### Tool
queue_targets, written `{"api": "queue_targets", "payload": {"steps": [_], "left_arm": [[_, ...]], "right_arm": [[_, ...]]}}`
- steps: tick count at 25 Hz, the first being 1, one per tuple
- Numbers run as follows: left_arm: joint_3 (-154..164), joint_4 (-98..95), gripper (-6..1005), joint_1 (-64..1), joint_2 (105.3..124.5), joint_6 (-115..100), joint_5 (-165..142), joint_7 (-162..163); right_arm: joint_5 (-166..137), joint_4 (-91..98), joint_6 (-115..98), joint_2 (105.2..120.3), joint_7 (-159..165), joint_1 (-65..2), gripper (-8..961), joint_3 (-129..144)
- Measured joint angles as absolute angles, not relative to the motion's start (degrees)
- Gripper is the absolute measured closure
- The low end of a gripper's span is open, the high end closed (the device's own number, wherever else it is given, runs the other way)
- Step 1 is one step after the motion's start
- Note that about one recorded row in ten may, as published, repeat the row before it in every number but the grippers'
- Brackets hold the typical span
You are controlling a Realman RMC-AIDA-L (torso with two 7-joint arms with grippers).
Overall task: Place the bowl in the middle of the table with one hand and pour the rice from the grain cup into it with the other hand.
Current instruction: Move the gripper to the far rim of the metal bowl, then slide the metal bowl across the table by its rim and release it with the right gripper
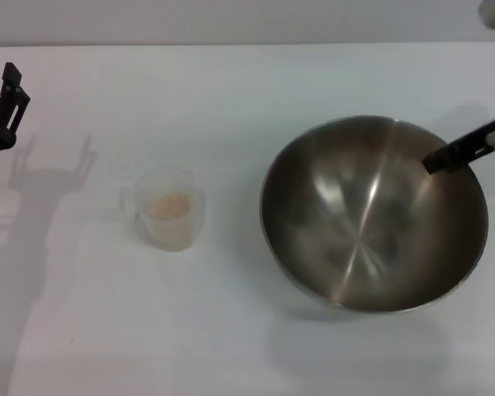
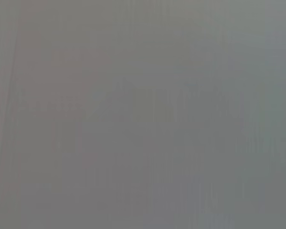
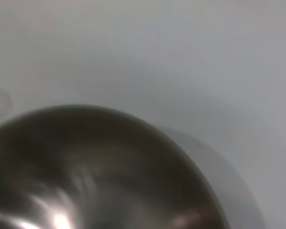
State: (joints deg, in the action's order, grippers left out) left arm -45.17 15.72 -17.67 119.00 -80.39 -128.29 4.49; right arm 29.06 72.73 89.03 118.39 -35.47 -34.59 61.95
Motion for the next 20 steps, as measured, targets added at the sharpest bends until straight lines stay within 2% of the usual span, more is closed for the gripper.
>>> {"api": "queue_targets", "payload": {"steps": [10, 20], "left_arm": [[-45.2, 15.8, 162, -17.5, 119.09, -80.3, -128.6, 4.5], [-45.2, 16.1, 163, -17.5, 119.09, -80.7, -128.7, 4.5]], "right_arm": [[37.4, 74.4, 90.8, 118.06, -42.9, -32.9, 950, 57.3], [40.8, 72.5, 93.4, 118.82, -46.3, -33.4, 950, 63.6]]}}
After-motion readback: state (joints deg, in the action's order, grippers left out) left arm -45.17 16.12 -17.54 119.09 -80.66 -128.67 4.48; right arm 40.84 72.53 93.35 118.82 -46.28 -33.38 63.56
